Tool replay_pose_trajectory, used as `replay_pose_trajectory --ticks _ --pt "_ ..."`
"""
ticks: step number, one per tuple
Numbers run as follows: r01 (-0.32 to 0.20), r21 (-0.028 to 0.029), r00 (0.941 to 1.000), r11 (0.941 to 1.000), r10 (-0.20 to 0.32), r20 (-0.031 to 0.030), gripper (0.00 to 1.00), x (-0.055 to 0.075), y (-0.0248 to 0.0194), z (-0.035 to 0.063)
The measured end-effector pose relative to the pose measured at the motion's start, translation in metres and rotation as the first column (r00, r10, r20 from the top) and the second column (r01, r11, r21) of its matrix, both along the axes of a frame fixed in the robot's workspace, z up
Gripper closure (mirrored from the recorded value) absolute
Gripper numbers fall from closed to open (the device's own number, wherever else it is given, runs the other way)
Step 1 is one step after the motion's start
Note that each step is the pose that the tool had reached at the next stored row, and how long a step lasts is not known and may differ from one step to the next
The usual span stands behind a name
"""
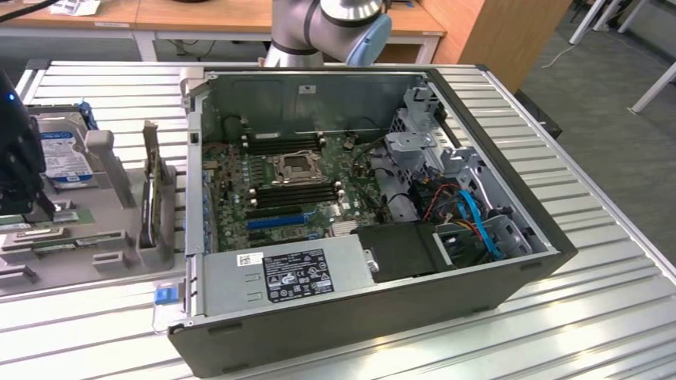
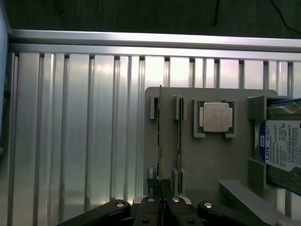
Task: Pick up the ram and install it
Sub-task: 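Insert the ram into the slot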
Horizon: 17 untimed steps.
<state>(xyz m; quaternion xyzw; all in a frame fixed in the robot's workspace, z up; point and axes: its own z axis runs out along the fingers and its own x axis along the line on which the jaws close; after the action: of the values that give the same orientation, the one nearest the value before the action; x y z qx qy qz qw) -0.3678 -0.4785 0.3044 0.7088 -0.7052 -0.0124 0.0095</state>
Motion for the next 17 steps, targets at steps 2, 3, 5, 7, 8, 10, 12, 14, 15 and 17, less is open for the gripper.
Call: replay_pose_trajectory --ticks 2,3,5,7,8,10,12,14,15,17 --pt "0.000 0.0001 1.0000 1.0000 0.000 0.0001 0.88 0.000 0.0000 0.0041" --pt "0.000 0.0000 1.0000 1.0000 0.000 0.0001 0.88 0.000 0.0000 0.0061" --pt "0.000 -0.0002 1.0000 1.0000 0.000 0.0000 0.88 0.000 0.0000 0.0102" --pt "0.000 -0.0005 1.0000 1.0000 0.000 0.0000 0.88 0.000 0.0000 0.0138" --pt "0.000 -0.0006 1.0000 1.0000 0.000 0.0001 0.88 0.000 0.0000 0.0156" --pt "0.000 -0.0010 1.0000 1.0000 0.000 0.0001 0.88 0.000 0.0000 0.0194" --pt "0.000 -0.0016 1.0000 1.0000 0.000 0.0001 0.88 0.000 0.0000 0.0224" --pt "0.000 -0.0022 1.0000 1.0000 0.000 0.0002 0.88 0.000 0.0000 0.0238" --pt "0.000 -0.0022 1.0000 1.0000 0.000 0.0004 0.88 0.000 0.0000 0.0238" --pt "0.000 -0.0024 1.0000 1.0000 0.000 0.0002 0.88 0.000 0.0000 0.0240"
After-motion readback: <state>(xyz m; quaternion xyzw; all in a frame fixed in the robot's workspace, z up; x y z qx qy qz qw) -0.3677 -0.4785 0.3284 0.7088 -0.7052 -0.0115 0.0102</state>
